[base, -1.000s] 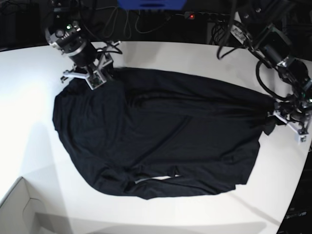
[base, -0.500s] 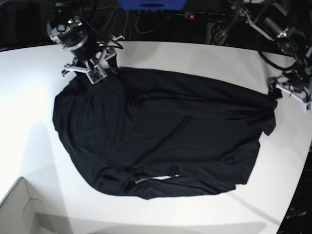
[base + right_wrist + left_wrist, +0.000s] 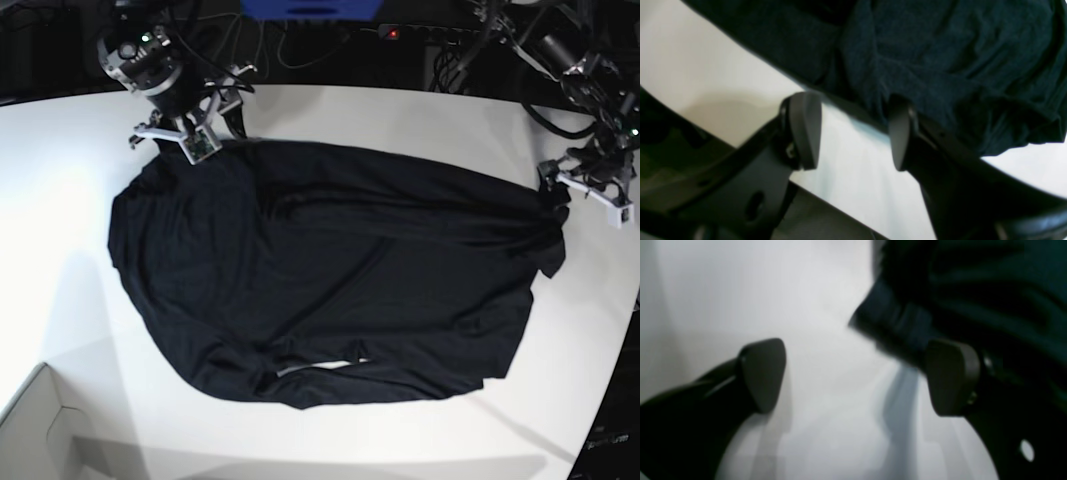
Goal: Layout the t-shirt on the table in an organized manner, then fold the t-shirt properly
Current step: 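Release the shirt and reposition both grippers along its edge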
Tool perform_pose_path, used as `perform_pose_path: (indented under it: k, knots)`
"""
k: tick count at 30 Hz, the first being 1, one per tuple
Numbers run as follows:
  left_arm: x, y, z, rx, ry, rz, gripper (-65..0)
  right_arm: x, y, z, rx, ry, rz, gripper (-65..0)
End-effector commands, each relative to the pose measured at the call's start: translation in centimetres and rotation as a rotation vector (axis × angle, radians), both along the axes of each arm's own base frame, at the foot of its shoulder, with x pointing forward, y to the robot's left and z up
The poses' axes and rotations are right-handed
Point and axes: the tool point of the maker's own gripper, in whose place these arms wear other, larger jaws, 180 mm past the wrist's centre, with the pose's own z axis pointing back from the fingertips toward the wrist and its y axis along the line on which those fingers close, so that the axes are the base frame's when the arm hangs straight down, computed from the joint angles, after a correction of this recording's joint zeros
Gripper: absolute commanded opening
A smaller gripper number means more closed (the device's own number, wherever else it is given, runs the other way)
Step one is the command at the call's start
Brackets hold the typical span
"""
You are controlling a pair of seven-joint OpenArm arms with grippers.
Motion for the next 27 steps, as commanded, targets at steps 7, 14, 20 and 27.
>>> perform_pose_path:
  k: [7, 14, 20, 27]
  knots:
    - [2.2, 0.0, 0.9, -0.024, -0.045, 0.002, -0.1, 0.4, 0.1, 0.9, 0.018, -0.036, -0.001, -32.1]
    - [3.1, -1.4, -0.7, -0.093, -0.025, -0.01, -0.1, 0.4, 0.1, 0.9, 0.018, -0.036, -0.001, -32.2]
    - [4.1, -2.5, -0.5, -0.08, -0.059, -0.053, -0.5, 0.5, 0.1, 1.0, 0.018, -0.039, -0.001, -32.2]
    - [3.6, -3.1, -1.2, -0.085, -0.066, -0.05, -2.2, 0.5, 0.1, 0.9, 0.018, -0.038, -0.001, -31.9]
